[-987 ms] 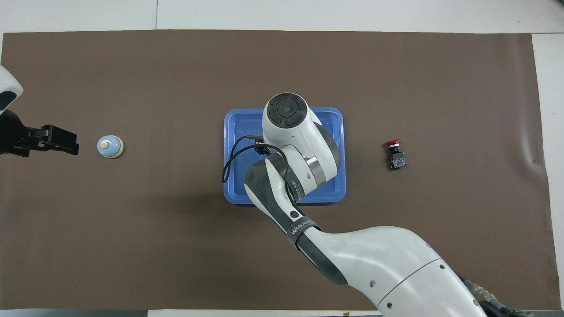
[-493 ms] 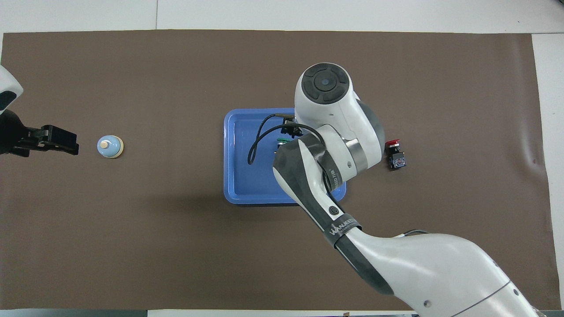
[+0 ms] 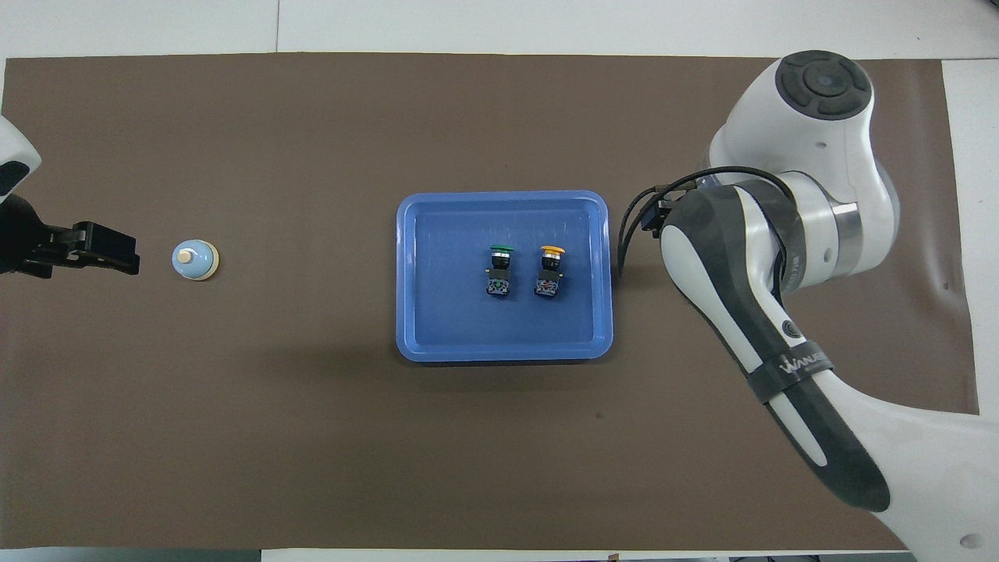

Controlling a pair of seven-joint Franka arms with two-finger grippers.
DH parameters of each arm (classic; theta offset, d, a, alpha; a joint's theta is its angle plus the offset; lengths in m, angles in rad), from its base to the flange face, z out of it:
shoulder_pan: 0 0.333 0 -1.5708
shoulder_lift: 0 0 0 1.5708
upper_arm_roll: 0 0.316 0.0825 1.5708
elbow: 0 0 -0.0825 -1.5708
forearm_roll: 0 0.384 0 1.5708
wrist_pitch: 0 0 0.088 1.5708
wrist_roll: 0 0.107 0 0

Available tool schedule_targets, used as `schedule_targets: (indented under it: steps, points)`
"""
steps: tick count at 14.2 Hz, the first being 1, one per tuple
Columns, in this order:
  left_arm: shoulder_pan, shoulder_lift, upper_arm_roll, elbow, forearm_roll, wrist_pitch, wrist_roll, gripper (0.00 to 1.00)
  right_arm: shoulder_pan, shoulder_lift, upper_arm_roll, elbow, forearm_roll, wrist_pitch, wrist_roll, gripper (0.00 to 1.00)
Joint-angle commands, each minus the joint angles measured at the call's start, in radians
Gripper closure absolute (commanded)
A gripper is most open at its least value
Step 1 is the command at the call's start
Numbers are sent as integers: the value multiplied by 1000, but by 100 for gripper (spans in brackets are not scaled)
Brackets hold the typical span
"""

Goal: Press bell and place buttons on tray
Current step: 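Grasp the red-capped button with the right gripper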

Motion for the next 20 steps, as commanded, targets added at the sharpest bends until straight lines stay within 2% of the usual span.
schedule_targets:
  steps: [1,5,7,9,12,15,20]
  points:
    - [10,-3,-6,2,-4,-8,-1,0,-58,-67,12,-135,-8,31,-103,0]
    - [10,-3,-6,4,-4,-8,-1,0,-75,-134,12,-356,-6,253,-117,0]
    - [10,-3,-6,2,-6,-8,-1,0,-75,-153,12,-433,-3,350,-105,0]
    - [10,-3,-6,4,-4,-8,-1,0,-74,-151,12,-465,-3,401,-29,0]
    - [10,-3,-6,2,-4,-8,-1,0,-74,-148,12,-496,-3,436,-31,0]
    - [10,-3,-6,2,-4,-8,-1,0,-69,-142,12,-499,-3,439,-37,0]
    - [10,-3,-6,4,-4,-8,-1,0,-66,-105,13,-499,-3,525,-34,0]
